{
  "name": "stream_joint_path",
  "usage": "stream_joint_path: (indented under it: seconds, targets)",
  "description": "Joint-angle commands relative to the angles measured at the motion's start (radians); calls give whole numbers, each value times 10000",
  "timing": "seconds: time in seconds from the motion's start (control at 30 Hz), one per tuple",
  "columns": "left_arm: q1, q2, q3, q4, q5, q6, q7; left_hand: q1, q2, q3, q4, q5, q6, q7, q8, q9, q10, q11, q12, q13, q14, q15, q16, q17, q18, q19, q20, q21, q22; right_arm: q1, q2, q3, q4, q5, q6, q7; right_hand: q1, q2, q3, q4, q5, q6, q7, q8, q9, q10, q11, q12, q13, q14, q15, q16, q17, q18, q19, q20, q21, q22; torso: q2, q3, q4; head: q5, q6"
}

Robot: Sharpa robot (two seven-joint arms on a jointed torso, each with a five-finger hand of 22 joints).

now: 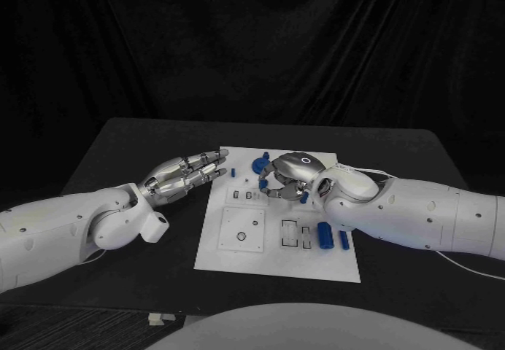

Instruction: Assemble the parts on the task board

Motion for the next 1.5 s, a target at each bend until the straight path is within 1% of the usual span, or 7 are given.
stream_joint_path:
  seconds: [0.03, 0.2, 0.5, 0.63, 0.93, 1.5]
  targets:
    - [-15, 41, 9, 7, 16, 146, 112, 49, 7, 52, -7, 59, -8, 60, 34, 10, -8, 60, -2, 8, -4, 67, -36, -15, 143, -23, 65, -34, -9, -68, 80, 6, -111, -98, 461, -244, -44, -26, -26, -19, -31, -47, 25, 22, 1, 1048, 77, 36, 2635, 497, 75, -51, 7, 109, 327, 72, -35, 1434, 10, 1, 1, -12, -2]
    - [-16, 57, 9, 9, 16, 160, 111, 49, 8, 66, -7, 61, -15, 65, 34, 9, -8, 65, -15, 6, -4, 71, -36, -15, 142, -23, 67, -34, -9, -128, 169, 6, -255, -98, 633, -260, -37, -28, -15, -37, -20, -54, 24, 23, 3, 1048, 78, 36, 2635, 494, 77, -60, -6, 109, 327, 76, -35, 1435, 7, 8, -5, -4, -2]
    - [-17, 56, 9, -10, 16, 175, 112, 49, 8, 66, -7, 61, -15, 65, 34, 9, -8, 65, -15, 6, -4, 71, -36, -15, 142, -23, 67, -34, -9, -172, 288, 6, -482, -98, 633, -194, -33, -32, -10, -47, -23, -62, 25, 21, 3, 1048, 78, 36, 2635, 494, 80, -60, -4, 110, 325, 78, -44, 1431, 11, 6, -10, 5, -2]
    - [-17, 53, 9, -5, 16, 188, 114, 48, 10, 78, -5, 60, -10, 70, 37, 10, -7, 72, -6, 7, -4, 75, -36, -15, 141, -23, 69, -34, -9, -189, 327, 6, -559, -98, 708, -221, -29, -31, -6, -55, -26, -65, 25, 21, 4, 1048, 79, 36, 2635, 493, 81, -63, -9, 110, 325, 80, -45, 1431, 15, 8, 0, 1, -2]
    - [-18, 52, 9, -9, 16, 204, 112, 47, 10, 84, -3, 60, -6, 77, 38, 10, -5, 83, 6, 10, -4, 74, -36, -15, 140, -23, 70, -34, -9, -237, 401, 6, -728, -98, 809, -278, 3, -32, 37, -122, -43, -132, 22, 1, 2, 1048, 80, 36, 2635, 492, 86, -67, -13, 110, 326, 90, -48, 1433, 6, 5, 0, 6, -2]
    - [-20, 76, 9, -10, 16, 262, 65, 41, 11, 103, 2, 57, 18, 110, 48, 14, 6, 120, 35, 15, -4, 75, -36, -15, 141, -23, 71, -34, -9, -261, 459, 7, -844, -98, 781, -197, 3, -39, 56, -156, -65, -195, 17, -21, -3, 1048, 79, 36, 2635, 494, 87, -63, -6, 110, 328, 95, -47, 1436, 6, 7, -2, 16, -2]
